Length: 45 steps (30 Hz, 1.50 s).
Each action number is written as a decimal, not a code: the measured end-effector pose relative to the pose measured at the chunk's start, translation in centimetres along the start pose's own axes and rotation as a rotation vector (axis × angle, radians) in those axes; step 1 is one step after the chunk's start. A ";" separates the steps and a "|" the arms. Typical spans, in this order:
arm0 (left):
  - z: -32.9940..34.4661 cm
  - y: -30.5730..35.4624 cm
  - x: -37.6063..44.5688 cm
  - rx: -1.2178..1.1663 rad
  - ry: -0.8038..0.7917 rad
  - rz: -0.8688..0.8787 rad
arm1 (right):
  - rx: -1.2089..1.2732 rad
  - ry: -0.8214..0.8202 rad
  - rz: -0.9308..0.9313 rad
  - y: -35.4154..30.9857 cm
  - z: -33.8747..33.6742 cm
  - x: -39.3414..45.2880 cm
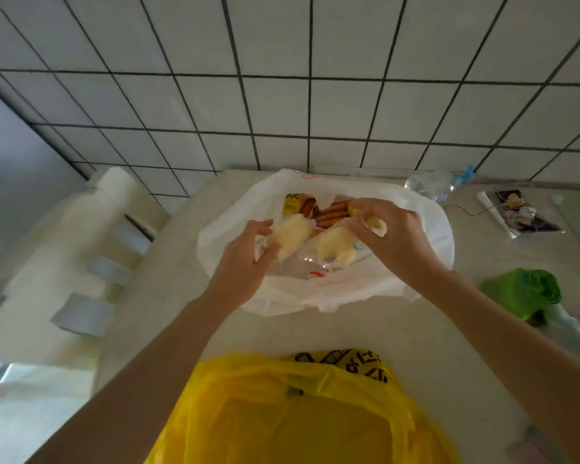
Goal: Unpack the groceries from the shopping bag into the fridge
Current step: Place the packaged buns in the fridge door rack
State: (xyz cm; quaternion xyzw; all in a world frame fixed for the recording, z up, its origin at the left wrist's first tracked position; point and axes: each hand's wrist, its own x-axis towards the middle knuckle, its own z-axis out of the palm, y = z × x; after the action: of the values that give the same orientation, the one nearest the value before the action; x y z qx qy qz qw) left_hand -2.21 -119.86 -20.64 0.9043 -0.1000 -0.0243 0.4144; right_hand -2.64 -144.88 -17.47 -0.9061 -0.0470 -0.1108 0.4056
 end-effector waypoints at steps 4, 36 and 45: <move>-3.9 -0.6 -6.9 -0.155 0.146 -0.132 | 0.118 -0.058 0.097 -5.1 2.5 -3.5; -15.3 -7.5 -72.1 -0.722 0.994 -0.647 | 0.823 -0.856 0.484 -36.8 20.8 -49.5; -19.7 -10.8 -80.6 -0.723 1.134 -0.741 | 0.745 -1.065 0.388 -43.9 26.3 -55.0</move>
State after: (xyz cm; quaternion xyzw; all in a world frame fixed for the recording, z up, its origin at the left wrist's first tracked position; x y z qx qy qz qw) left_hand -76.83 -82.17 -19.02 0.5610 0.4518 0.2747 0.6369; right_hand -59.45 -95.75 -15.81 -0.6287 -0.1121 0.4490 0.6249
